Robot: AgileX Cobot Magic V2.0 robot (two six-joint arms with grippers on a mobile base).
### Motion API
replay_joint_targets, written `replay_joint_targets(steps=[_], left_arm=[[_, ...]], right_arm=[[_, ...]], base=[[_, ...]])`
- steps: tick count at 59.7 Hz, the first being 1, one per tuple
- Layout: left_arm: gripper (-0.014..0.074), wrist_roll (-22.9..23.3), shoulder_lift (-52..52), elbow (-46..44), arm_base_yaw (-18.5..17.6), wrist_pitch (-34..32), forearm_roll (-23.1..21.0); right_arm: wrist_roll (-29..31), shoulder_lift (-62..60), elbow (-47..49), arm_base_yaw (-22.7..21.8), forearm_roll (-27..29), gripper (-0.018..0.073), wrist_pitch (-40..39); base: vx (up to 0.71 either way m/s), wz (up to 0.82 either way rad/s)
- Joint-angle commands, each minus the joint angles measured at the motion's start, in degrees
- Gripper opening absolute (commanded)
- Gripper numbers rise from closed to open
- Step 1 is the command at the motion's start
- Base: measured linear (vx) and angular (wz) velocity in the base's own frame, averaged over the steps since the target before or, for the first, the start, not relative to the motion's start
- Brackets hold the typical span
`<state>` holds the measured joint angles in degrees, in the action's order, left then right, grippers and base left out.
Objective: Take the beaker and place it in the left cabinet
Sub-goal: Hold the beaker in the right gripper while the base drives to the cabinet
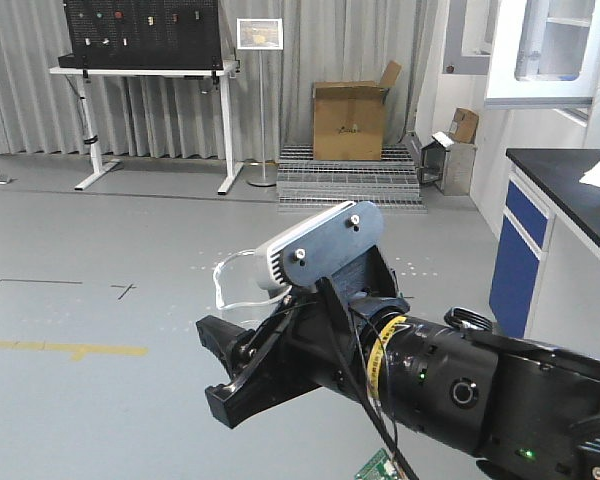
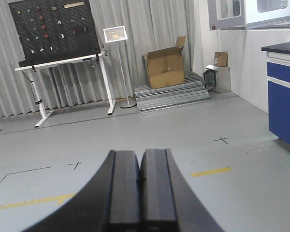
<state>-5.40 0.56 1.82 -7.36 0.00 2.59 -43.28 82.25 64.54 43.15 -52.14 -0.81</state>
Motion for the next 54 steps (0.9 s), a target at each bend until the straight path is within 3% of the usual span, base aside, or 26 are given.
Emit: replay_joint_targets(steps=[1,54], left_arm=[[0.0001,0.2,1.1,0.9,0.0,-4.3,-0.2],[0.0001,0.2,1.1,0.9,0.0,-4.3,-0.2]], right_arm=[[-0.1,-2.2,2.2,-0.2,0.1,-0.0001,-2.9],[-0.1,-2.0,2.2,-0.2,0.1,-0.0001,-2.9]], base=[[0.69,-0.05],[0.70,-0.02]])
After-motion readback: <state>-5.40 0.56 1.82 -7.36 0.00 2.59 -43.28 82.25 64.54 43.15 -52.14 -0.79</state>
